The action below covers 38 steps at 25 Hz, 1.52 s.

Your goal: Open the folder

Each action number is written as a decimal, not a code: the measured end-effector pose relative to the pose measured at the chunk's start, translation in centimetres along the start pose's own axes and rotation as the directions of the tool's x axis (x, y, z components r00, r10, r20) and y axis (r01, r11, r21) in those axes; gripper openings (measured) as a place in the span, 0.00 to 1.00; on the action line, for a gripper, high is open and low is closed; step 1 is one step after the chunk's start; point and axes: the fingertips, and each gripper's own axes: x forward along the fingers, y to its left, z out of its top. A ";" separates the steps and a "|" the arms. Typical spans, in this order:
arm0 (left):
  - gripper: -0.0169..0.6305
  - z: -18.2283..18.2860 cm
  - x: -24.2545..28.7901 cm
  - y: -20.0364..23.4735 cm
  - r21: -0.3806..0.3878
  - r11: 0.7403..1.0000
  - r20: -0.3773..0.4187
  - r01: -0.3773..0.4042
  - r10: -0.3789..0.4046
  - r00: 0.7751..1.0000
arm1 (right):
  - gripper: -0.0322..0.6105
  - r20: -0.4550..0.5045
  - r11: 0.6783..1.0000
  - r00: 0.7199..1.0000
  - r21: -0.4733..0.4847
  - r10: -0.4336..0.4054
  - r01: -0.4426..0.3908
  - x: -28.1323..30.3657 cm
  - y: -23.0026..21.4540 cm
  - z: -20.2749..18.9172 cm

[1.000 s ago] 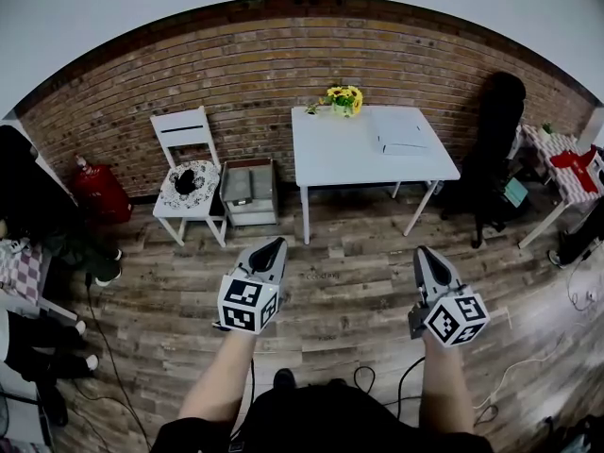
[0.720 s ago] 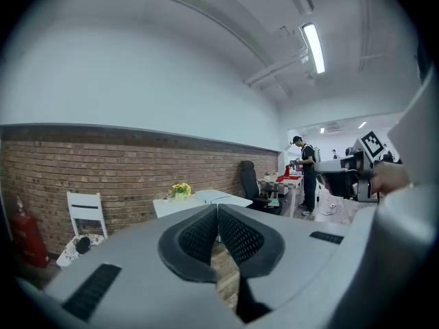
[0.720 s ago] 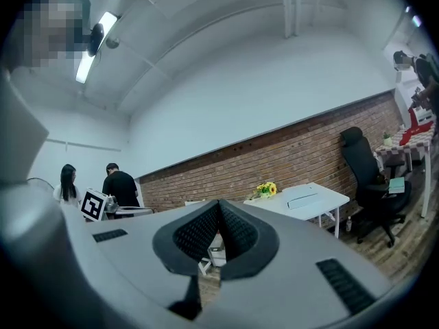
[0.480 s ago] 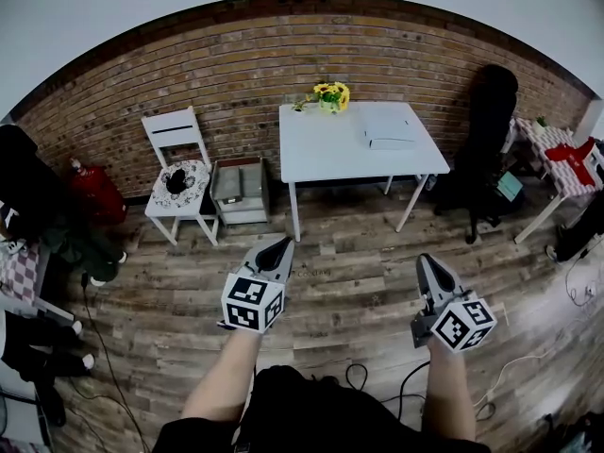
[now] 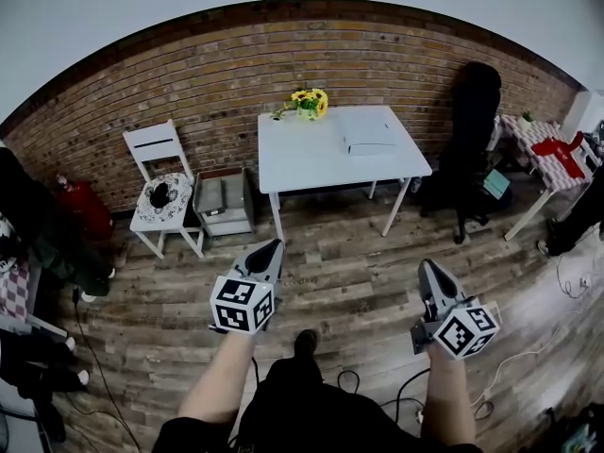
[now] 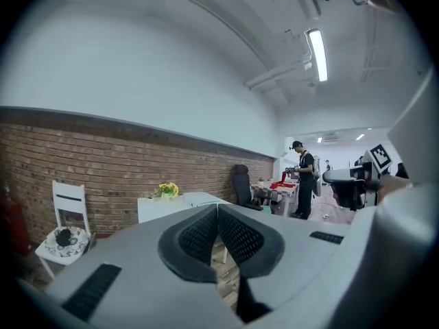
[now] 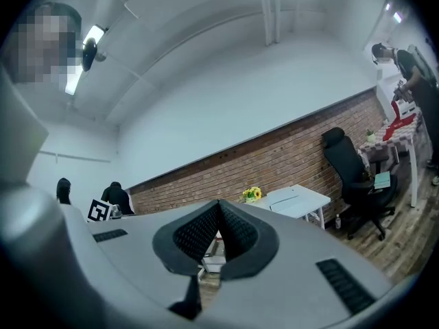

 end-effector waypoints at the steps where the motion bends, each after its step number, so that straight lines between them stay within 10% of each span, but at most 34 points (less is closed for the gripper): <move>1: 0.06 0.2 0.7 -0.1 -0.001 1.000 0.005 0.004 -0.004 1.000 | 0.07 0.000 1.000 1.000 -0.008 0.000 0.000 0.4 -0.3 0.3; 21: 0.06 2.9 27.2 3.4 0.063 0.986 -0.003 0.153 -0.153 0.988 | 0.07 -0.033 0.986 0.999 0.168 0.000 0.006 19.2 -13.4 3.4; 28: 0.06 7.0 38.1 5.9 0.022 0.968 0.010 0.251 -0.252 0.968 | 0.07 -0.034 0.997 0.998 0.047 -0.062 0.063 28.0 -18.6 7.5; 38: 0.06 1.8 44.7 10.7 -0.015 0.980 -0.118 0.197 -0.197 0.973 | 0.07 -0.161 0.992 0.982 0.060 -0.097 0.108 36.1 -25.3 4.4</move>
